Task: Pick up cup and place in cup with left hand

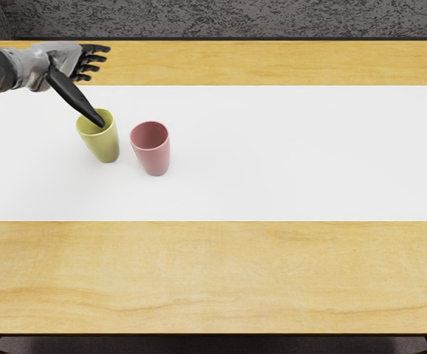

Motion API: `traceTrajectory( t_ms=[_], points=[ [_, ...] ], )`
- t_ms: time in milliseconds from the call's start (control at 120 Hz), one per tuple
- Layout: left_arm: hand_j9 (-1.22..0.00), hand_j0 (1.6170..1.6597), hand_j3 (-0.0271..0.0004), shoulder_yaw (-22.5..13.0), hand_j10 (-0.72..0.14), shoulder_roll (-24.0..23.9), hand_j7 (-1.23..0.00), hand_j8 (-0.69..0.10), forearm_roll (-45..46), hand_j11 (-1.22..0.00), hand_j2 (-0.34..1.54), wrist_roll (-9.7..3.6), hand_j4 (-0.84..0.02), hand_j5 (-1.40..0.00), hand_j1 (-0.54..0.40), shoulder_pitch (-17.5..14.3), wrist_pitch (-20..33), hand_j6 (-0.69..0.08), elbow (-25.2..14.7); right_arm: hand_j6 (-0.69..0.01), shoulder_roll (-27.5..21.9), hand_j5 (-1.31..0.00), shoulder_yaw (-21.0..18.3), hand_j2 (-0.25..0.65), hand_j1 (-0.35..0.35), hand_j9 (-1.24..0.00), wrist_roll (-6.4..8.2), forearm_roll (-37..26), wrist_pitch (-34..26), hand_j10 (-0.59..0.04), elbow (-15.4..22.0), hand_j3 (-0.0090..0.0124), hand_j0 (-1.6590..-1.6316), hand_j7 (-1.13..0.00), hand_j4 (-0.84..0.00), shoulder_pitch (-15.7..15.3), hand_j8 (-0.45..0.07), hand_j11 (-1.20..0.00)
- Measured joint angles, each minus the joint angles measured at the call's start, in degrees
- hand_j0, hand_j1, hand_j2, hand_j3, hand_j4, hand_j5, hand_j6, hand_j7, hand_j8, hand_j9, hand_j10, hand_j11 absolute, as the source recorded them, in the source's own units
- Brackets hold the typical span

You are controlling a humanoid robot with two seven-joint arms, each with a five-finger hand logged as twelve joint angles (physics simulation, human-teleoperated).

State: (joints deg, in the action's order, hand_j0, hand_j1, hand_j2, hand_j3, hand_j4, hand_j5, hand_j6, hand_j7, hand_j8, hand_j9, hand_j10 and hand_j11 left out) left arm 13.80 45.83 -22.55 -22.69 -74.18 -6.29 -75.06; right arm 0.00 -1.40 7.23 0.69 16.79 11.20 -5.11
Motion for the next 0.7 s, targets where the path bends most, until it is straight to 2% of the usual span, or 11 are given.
traceTrajectory(
  t_ms=[100, 200, 383, 433, 475, 533, 700],
  points=[
    [-0.01, 1.6581, 0.0, 0.1, -0.009, -0.7, -0.01, -0.01, -0.1, -0.01, 0.0, -0.01, -0.009, -0.01, 0.342, -0.1, 0.0, -0.01, 0.0, -0.011, 0.0, -0.01, -0.3, -0.002, -0.335, -0.01, -0.68, 0.0, 0.0, -0.011, -0.3, 0.0, -1.6581, -0.01, -0.011, -1.0, -0.011, -0.01],
    [-0.01, 1.6581, 0.0, -0.2, -0.008, -3.2, -0.01, -0.009, -0.6, -0.01, 0.0, -0.1, -0.008, -0.01, 0.342, -0.1, 0.5, -0.009, 0.3, -0.011, 0.0, -0.01, -0.3, -0.002, -0.335, -0.01, -0.93, -0.1, 0.0, -0.011, -0.7, 0.0, -1.6581, -0.01, -0.011, -4.3, -0.011, -0.01],
    [-0.01, 1.6581, 0.0, -1.8, -0.008, -4.2, -0.01, -0.009, -1.9, -0.01, 0.0, -0.52, -0.009, -0.01, 0.342, -0.4, 1.5, -0.009, 0.8, -0.011, 0.0, -0.01, 0.0, -0.002, -0.335, -0.01, -1.05, -0.1, 0.0, -0.011, -0.9, 0.0, -1.6581, -0.01, -0.011, -4.4, -0.011, -0.01],
    [-0.01, 1.6581, 0.0, -2.7, -0.008, -7.0, -0.01, -0.009, -3.5, -0.01, 0.0, -0.62, -0.008, -0.01, 0.342, -0.7, 2.0, -0.009, 0.9, -0.011, 0.0, -0.01, 0.0, -0.002, -0.335, -0.01, -1.06, -0.1, 0.0, -0.011, -0.9, 0.0, -1.6581, -0.01, -0.011, -4.4, -0.011, -0.01],
    [-0.01, 1.6581, 0.0, -4.8, -0.009, -10.4, -0.01, -0.01, -5.4, -0.01, 0.0, -0.89, -0.009, -0.01, 0.342, -2.1, 3.9, -0.01, 0.9, -0.011, 0.0, -0.01, 0.0, -0.002, -0.335, -0.01, -1.06, -0.1, 0.0, -0.011, -0.9, 0.0, -1.6581, -0.01, -0.011, -4.4, -0.011, -0.01],
    [-0.01, 1.6581, 0.0, -9.5, -0.009, -14.3, -0.01, -0.01, -7.7, -0.01, 0.0, -1.36, -0.009, -0.01, 0.342, -5.6, 7.8, -0.01, 1.0, -0.011, 0.0, -0.01, 0.0, -0.002, -0.335, -0.01, -1.07, -0.1, 0.0, -0.011, -0.9, 0.0, -1.6581, -0.01, -0.011, -4.4, -0.011, -0.01],
    [-0.01, 1.6581, 0.0, -18.6, -0.006, -17.8, -0.01, -0.007, -11.8, -0.01, 0.0, -1.56, -0.007, -0.01, 0.345, -7.2, 16.5, -0.008, 0.9, -0.011, 0.0, -0.01, 0.0, -0.002, -0.335, -0.01, -1.08, -0.1, 0.0, -0.011, -0.9, 0.0, -1.6581, -0.01, -0.011, -4.4, -0.011, -0.01]
  ],
)
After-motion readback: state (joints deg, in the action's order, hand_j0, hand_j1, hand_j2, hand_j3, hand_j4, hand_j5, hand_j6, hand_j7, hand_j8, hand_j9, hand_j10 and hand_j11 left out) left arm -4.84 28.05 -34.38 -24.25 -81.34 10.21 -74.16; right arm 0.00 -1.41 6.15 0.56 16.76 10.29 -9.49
